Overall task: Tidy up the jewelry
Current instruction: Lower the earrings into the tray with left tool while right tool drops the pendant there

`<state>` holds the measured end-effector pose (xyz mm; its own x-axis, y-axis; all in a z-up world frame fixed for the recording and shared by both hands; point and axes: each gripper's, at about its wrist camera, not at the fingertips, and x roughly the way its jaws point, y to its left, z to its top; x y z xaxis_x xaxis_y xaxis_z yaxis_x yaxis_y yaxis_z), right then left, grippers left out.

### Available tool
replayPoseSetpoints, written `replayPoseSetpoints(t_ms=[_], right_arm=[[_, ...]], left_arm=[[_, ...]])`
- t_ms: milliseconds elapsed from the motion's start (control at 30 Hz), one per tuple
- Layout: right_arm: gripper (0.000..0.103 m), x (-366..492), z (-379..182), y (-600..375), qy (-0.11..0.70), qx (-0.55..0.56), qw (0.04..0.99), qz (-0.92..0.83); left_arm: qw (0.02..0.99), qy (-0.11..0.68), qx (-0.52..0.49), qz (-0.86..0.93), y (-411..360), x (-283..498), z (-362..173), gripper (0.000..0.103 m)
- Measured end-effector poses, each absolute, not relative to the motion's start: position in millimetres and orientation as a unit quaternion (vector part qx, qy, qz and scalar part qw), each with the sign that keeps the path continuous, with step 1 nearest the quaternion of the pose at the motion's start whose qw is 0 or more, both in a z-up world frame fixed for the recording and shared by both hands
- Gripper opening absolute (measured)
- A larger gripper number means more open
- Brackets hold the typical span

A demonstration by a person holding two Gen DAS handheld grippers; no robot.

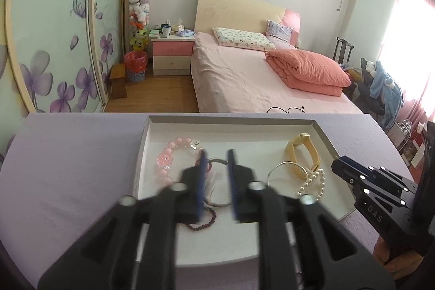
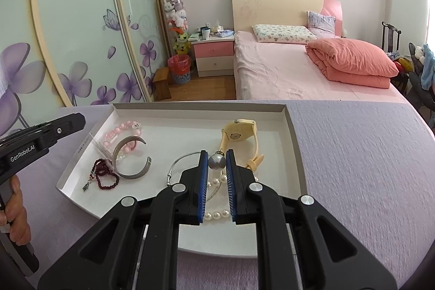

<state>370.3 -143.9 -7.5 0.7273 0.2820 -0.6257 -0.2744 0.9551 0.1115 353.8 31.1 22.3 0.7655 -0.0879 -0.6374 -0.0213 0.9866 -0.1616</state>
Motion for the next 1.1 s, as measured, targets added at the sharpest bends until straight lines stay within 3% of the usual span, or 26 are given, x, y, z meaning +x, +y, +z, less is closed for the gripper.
replayPoseSetpoints(t_ms=[167, 233, 633, 967, 1100], right_arm=[[0.014, 369.8, -11.0, -141.9, 0.341, 0.004, 0.929, 0.147], [0.014, 370.0, -11.6, -141.6, 0.342, 0.003, 0.928, 0.147], [0.014, 374.0, -9.8, -135.0, 0.336, 0.003, 0.931, 0.146], [0.014, 376.7, -13.2, -133.1, 0.340, 0.001, 0.930, 0.142], [0.014, 380.6, -14.4, -131.6, 0.337, -0.004, 0.931, 0.138]], left_arm=[[0.936, 0.340, -0.085, -0.006, 39.8, 348.9, 20.9, 0.037], [0.938, 0.337, -0.082, 0.003, 41.9, 345.8, 22.0, 0.049], [0.942, 0.328, -0.047, 0.048, 50.3, 331.2, 20.3, 0.066], [0.941, 0.330, -0.040, 0.054, 53.8, 328.4, 12.5, 0.074], [0.943, 0.325, -0.046, 0.054, 56.5, 327.3, 13.0, 0.083]])
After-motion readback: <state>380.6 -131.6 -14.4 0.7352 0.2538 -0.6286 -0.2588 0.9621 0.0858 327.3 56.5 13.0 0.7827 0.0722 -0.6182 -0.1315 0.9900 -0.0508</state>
